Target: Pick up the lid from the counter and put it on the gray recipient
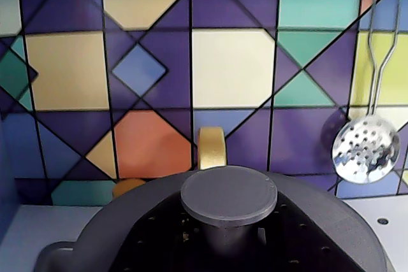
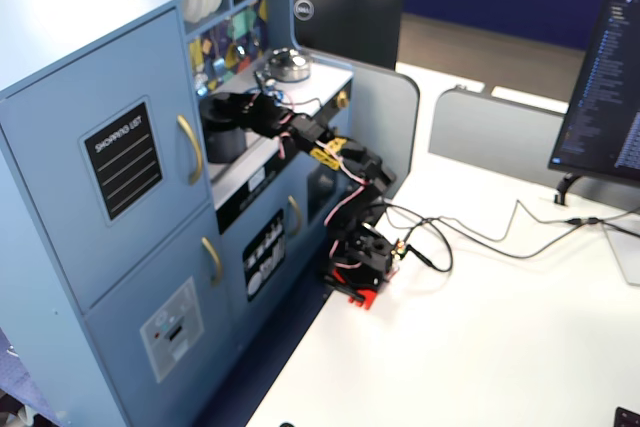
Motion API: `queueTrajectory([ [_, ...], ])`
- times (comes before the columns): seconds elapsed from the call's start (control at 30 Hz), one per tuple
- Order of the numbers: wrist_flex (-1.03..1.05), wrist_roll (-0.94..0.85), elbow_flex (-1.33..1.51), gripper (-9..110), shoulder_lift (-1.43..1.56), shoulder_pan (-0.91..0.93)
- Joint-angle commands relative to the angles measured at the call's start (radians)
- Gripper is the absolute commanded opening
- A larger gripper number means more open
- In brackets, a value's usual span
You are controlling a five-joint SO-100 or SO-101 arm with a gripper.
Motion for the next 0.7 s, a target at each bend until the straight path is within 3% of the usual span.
queueTrajectory([
  [0.0, -0.061, -0.005, -0.017, 0, -0.021, -0.006],
  [0.67, -0.095, 0.011, 0.003, 0, -0.078, 0.003],
])
